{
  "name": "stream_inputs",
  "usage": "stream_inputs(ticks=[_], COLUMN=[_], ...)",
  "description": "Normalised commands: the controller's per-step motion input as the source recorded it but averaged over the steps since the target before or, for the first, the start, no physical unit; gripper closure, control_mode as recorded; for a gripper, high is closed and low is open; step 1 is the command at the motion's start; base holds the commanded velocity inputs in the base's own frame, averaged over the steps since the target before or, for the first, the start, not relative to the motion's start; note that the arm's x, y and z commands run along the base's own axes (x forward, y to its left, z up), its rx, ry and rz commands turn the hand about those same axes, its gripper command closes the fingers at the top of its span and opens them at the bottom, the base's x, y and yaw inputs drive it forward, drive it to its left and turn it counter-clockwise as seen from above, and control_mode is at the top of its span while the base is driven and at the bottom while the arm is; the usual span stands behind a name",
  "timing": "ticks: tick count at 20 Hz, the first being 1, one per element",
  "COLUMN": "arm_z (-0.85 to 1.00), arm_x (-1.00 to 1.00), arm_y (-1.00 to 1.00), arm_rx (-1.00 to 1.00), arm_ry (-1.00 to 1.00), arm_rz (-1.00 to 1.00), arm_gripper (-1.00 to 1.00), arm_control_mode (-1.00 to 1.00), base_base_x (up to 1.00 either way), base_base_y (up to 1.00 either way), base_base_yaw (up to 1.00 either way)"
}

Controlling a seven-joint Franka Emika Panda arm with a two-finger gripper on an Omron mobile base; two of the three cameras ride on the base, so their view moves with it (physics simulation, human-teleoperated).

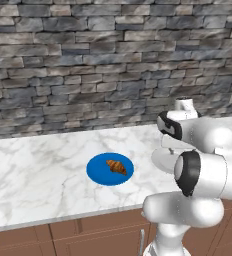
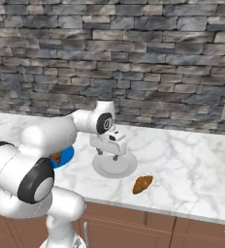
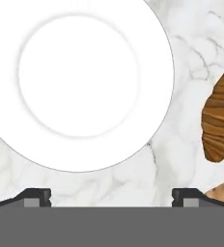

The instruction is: Place the pastries on the plates.

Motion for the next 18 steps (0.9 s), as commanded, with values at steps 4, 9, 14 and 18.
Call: stream_inputs(ticks=[4, 9, 14, 18], arm_z=[-0.04, -0.03, -0.16, -0.18], arm_x=[-0.26, -0.4, -0.14, 0.0], arm_y=[-1.0, -0.92, -0.45, -0.45], arm_rx=[0.07, 0.03, 0.02, 0.08], arm_ry=[-0.04, -0.02, 0.0, -0.02], arm_rz=[-0.01, -0.06, 0.0, 0.0], arm_gripper=[-1.0, -1.0, -1.0, -1.0], arm_control_mode=[-1.0, -1.0, -1.0, -1.0], base_base_x=[0.0, 0.0, 0.0, 0.0], base_base_y=[0.0, 0.0, 0.0, 0.0], base_base_yaw=[0.0, 0.0, 0.0, 0.0])
